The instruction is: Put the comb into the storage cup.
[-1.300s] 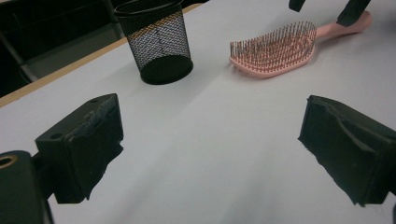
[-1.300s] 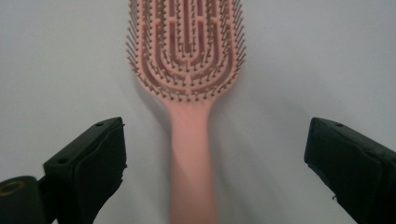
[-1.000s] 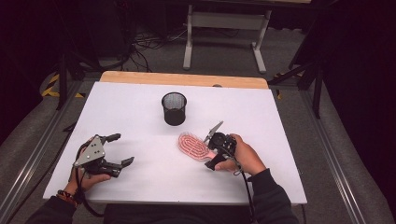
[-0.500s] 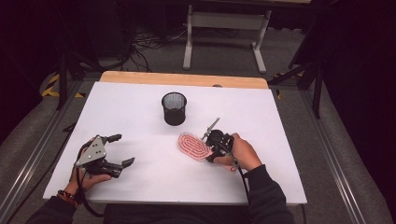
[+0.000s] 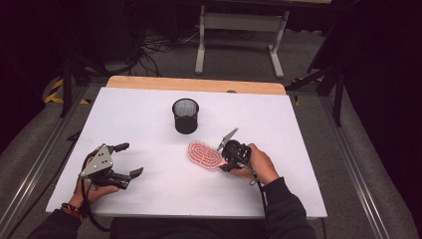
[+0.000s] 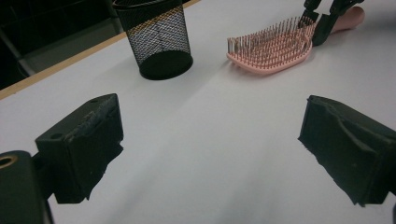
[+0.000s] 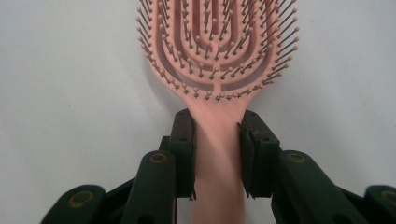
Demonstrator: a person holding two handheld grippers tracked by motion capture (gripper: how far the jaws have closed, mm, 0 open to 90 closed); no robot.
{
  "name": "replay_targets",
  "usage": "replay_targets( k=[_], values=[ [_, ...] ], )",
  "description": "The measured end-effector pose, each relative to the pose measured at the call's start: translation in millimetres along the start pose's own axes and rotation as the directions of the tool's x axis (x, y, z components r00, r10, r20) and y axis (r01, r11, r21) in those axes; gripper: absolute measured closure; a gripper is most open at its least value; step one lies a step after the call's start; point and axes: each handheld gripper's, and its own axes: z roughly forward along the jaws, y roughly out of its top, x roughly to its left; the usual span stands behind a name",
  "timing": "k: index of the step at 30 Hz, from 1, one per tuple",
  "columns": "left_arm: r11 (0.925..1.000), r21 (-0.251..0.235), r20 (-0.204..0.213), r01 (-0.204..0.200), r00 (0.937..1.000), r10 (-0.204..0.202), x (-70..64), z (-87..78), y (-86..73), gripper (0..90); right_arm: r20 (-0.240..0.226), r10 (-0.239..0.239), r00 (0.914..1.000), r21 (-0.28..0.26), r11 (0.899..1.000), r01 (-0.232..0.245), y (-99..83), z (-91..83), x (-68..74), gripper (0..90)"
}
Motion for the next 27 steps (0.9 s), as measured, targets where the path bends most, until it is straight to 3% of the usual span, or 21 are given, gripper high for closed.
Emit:
replay_targets(
  k=[7, 15, 17, 20, 27],
  values=[
    [0.9999, -0.009, -0.037, 0.014, 0.9992, -0.015, 0.5, -1.4, 0.7, 6.3, 0.025, 0.036, 0.999, -0.117, 0.993, -0.032, -3.8, -9.0, -1.6, 69.3],
    [0.9999, 0.001, -0.03, 0.017, 0.9994, -0.016, 0.3, 0.3, 0.5, 6.4, 0.078, 0.044, 0.996, -0.244, 0.97, -0.024, -5.3, -20.6, -0.2, 69.4],
    [0.9999, 0.002, -0.029, 0.017, 0.9994, -0.017, 0.3, 0.5, 0.5, 6.5, 0.091, 0.052, 0.9945, -0.275, 0.961, -0.025, -5.0, -23.1, 0.6, 69.3],
    [0.9998, 0.003, -0.027, 0.018, 0.9995, -0.018, 0.2, 1.0, 0.6, 6.6, 0.094, 0.065, 0.9935, -0.341, 0.939, -0.029, -4.7, -29.2, 2.6, 69.3],
    [0.9991, -0.011, -0.021, 0.041, 0.9989, -0.042, -1.7, 6.2, 3.0, 7.8, 0.148, 0.084, 0.9854, -0.445, 0.896, -0.01, -3.0, -39.9, 8.4, 69.3]
  ],
)
